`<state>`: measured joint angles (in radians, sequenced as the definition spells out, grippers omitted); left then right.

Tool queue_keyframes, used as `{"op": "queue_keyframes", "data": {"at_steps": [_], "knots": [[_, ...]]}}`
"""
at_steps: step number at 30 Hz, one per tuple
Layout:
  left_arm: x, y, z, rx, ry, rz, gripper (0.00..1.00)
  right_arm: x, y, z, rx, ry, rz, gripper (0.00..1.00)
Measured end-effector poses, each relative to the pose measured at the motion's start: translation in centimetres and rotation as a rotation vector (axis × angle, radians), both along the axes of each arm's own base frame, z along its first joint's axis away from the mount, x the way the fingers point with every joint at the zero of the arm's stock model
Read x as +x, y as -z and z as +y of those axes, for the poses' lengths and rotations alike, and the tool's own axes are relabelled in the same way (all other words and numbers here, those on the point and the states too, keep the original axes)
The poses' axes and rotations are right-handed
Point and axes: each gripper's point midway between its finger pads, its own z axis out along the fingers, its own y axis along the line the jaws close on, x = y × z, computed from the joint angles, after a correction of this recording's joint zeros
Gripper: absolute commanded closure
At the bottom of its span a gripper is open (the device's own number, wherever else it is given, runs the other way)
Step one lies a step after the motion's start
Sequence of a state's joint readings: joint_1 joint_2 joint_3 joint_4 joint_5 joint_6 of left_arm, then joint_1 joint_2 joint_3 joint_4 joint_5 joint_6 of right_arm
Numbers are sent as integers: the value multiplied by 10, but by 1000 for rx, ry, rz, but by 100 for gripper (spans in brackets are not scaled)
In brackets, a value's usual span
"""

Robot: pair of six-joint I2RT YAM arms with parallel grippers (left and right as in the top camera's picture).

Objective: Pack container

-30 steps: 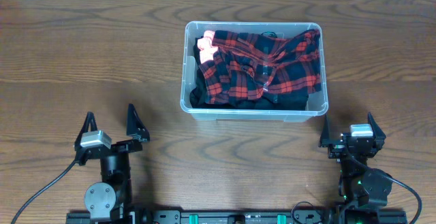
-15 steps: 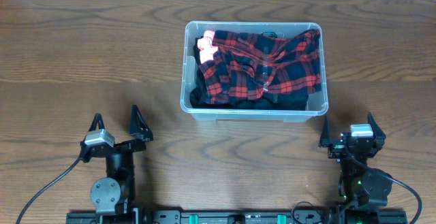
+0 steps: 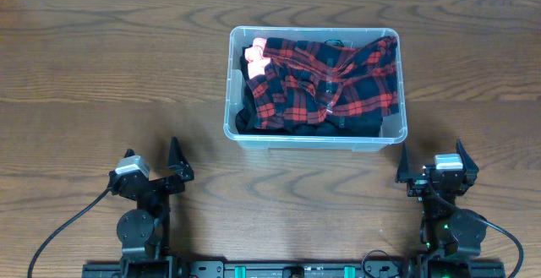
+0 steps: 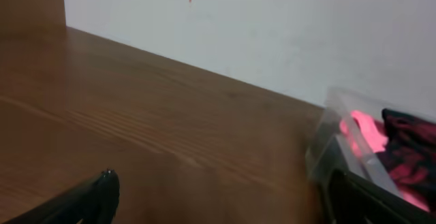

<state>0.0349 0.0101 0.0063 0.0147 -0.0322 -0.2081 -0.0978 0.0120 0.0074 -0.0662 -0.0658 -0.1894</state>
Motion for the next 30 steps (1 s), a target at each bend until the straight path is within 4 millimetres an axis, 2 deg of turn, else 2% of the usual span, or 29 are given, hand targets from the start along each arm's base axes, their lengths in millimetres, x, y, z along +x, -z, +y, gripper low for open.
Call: {"op": "queue_keyframes", "data": {"at_steps": [8, 30], "knots": [[0, 2, -2, 100, 16, 26, 2, 0, 0, 0, 0, 0, 0, 1], [-1, 4, -2, 128, 22, 39, 2, 0, 0, 0, 0, 0, 0, 1]]}}
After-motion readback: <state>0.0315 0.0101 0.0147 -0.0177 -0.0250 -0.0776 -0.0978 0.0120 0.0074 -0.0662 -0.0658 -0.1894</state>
